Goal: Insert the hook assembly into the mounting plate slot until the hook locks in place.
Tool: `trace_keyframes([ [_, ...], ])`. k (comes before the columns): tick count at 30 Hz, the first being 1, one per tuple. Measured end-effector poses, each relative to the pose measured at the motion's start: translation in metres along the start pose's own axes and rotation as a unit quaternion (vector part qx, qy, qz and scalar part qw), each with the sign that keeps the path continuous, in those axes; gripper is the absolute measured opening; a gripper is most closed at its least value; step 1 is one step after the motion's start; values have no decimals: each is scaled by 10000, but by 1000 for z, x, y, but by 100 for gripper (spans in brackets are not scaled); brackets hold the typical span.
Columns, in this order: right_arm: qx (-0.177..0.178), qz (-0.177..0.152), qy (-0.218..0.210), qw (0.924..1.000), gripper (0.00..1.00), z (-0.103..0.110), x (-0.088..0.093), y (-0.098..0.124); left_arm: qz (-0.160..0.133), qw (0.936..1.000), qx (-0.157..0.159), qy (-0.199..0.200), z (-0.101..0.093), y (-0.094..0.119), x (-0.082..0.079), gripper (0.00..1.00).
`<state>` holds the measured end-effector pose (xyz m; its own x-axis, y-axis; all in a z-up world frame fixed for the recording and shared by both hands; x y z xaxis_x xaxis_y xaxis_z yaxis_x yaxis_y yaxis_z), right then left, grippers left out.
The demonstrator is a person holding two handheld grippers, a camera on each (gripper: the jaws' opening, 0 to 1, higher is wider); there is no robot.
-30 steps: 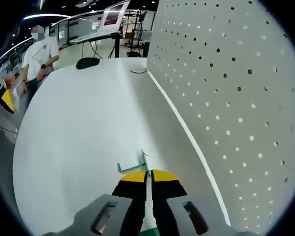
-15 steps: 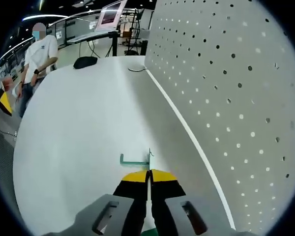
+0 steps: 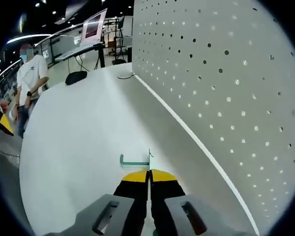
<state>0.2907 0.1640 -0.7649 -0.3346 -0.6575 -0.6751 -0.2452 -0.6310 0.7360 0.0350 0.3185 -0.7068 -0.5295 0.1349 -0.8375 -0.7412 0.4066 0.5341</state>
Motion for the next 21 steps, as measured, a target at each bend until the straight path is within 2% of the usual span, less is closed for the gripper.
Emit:
trace_keyframes([
  [8, 8, -172, -282, 9995, 0, 5, 6, 2, -11, 10000, -3, -8, -1, 1, 0, 75],
  [15, 36, -521, -682, 9963, 0, 9, 10, 8, -31, 10000, 8, -16, -1, 0, -1, 74],
  [21, 59, -668, -774, 9947, 0, 15, 12, 12, -23, 10000, 18, -23, -2, 0, -1, 74],
])
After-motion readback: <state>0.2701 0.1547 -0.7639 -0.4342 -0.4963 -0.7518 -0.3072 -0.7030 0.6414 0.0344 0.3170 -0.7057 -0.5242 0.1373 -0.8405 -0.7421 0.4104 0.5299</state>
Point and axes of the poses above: the point that each gripper's makers call its tool centre point, and the gripper's own axes: y roughly backward along the fingers, z roughly to its left, x roughly out of its underside, the point moved 10 cm from there along y, roughly backward along the fingers, and after that the axes turned 9 degrees about -x, right-handed, at the moved point
